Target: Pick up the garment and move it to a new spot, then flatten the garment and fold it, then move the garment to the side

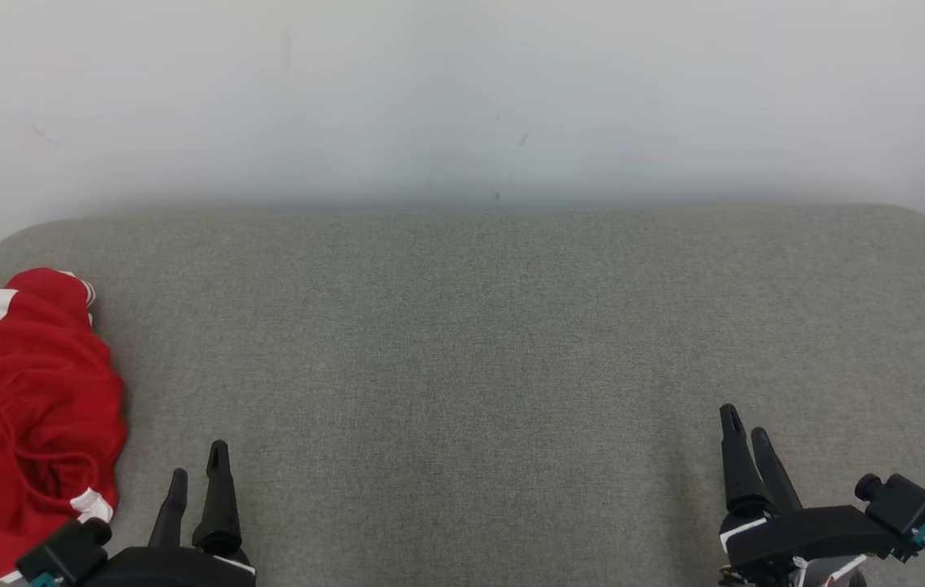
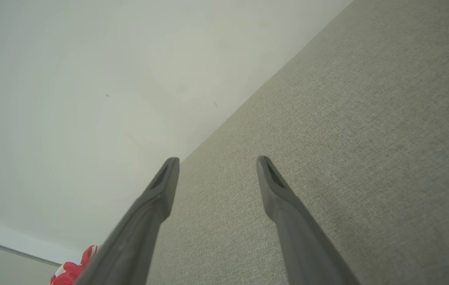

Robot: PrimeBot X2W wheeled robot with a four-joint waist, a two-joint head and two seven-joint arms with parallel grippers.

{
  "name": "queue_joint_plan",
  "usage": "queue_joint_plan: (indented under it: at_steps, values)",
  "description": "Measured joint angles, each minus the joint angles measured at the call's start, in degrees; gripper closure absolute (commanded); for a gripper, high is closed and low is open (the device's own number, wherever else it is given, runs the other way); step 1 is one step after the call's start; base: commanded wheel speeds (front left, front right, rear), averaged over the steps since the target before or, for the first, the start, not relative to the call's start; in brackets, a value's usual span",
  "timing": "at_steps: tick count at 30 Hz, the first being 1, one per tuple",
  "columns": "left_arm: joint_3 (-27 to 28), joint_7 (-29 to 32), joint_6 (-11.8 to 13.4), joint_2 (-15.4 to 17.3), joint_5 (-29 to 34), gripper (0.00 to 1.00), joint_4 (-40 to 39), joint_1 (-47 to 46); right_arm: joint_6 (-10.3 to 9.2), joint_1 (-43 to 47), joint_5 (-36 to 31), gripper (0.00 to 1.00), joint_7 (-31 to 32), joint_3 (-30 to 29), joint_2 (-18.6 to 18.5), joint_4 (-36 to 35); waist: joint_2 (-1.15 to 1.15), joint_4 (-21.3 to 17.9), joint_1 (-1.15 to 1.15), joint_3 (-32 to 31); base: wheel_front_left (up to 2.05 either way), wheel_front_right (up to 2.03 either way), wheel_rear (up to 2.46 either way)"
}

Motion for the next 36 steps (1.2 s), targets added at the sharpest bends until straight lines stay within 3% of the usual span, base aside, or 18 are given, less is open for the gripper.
queue_joint_plan:
  at_steps: [16,36]
  values:
    - [-2.79,-2.76,2.12,2.11,14.27,0.0,0.16,-0.12,0.01,-0.96,-16.17,0.0,0.64,0.35,-0.02,0.31,0.0,0.19,0.0,0.12,0.0,0.0,0.0]
    - [-4.89,-6.22,3.04,4.28,24.93,0.0,1.56,-0.64,0.11,-0.82,-30.45,0.0,1.71,1.27,-0.05,-0.38,0.0,0.31,0.0,0.62,0.0,0.0,0.0]
